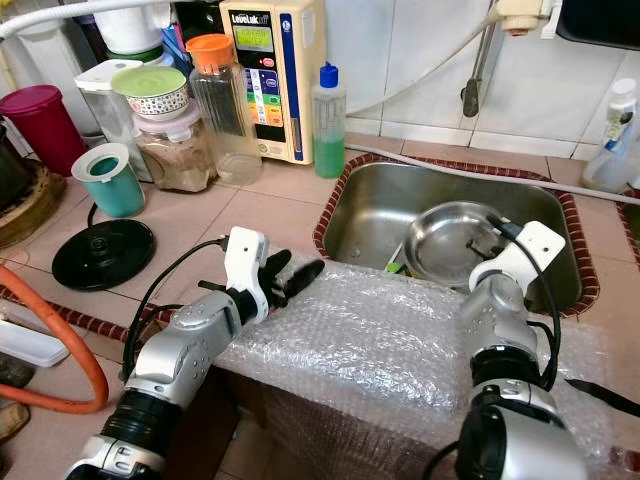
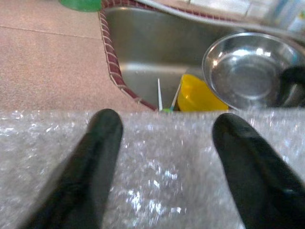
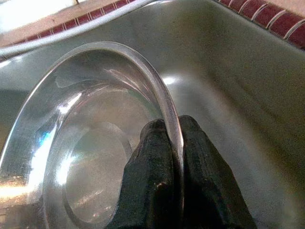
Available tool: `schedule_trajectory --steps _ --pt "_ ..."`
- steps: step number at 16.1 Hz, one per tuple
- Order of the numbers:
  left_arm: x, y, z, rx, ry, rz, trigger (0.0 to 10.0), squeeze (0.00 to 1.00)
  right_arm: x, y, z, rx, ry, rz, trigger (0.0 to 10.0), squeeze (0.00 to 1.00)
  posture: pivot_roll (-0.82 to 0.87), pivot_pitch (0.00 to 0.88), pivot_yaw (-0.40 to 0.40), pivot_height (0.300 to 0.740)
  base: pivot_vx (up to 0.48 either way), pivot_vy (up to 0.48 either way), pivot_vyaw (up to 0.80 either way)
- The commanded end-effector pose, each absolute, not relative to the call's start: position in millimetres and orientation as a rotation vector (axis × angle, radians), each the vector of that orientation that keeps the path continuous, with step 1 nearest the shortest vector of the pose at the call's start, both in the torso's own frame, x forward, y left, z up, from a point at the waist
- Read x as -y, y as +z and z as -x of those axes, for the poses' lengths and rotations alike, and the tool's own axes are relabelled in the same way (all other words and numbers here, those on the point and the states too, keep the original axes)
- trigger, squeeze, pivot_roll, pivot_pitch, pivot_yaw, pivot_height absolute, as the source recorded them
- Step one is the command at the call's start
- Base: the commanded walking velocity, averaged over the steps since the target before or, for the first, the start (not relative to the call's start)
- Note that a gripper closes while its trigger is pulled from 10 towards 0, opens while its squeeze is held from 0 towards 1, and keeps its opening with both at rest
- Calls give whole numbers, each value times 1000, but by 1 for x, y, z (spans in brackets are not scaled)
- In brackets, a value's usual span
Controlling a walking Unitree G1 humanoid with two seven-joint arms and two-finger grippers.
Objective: Kitchen organization
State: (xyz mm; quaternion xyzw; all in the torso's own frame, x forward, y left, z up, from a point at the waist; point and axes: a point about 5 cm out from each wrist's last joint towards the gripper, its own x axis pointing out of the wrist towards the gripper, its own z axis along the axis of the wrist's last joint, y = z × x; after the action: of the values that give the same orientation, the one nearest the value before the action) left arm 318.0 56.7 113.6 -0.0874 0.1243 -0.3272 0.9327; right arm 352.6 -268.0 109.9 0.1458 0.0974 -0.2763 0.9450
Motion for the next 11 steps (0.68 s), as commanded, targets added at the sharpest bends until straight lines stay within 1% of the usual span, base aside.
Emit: schedule_trajectory --steps 1,2,3,4,5,8,11 --pt "-57 115 -317 -242 -685 149 10000 1000 268 106 -352 -220 -567 -257 10000 0 12 0 115 740 0 0 0" --pt "-57 114 -316 -249 -691 139 10000 1000 266 101 -351 -244 -554 -214 10000 0 15 0 119 740 0 0 0" --pt "-57 114 -316 -250 -690 135 10000 1000 266 99 -351 -252 -552 -211 10000 0 15 0 119 740 0 0 0" --pt "-57 114 -316 -250 -690 128 10000 1000 264 96 -350 -262 -543 -212 10000 39 15 0 119 740 0 0 0" --pt "-56 115 -317 -247 -692 126 10000 1000 261 94 -351 -269 -525 -210 10000 1000 15 0 119 740 0 0 0" --pt "-53 116 -317 -242 -699 124 10000 1000 256 90 -351 -286 -508 -204 10000 1000 22 0 122 740 0 0 0" --pt "-53 116 -318 -230 -671 128 10000 1000 250 89 -353 -283 -444 -174 10000 1000 17 0 119 740 0 0 0"
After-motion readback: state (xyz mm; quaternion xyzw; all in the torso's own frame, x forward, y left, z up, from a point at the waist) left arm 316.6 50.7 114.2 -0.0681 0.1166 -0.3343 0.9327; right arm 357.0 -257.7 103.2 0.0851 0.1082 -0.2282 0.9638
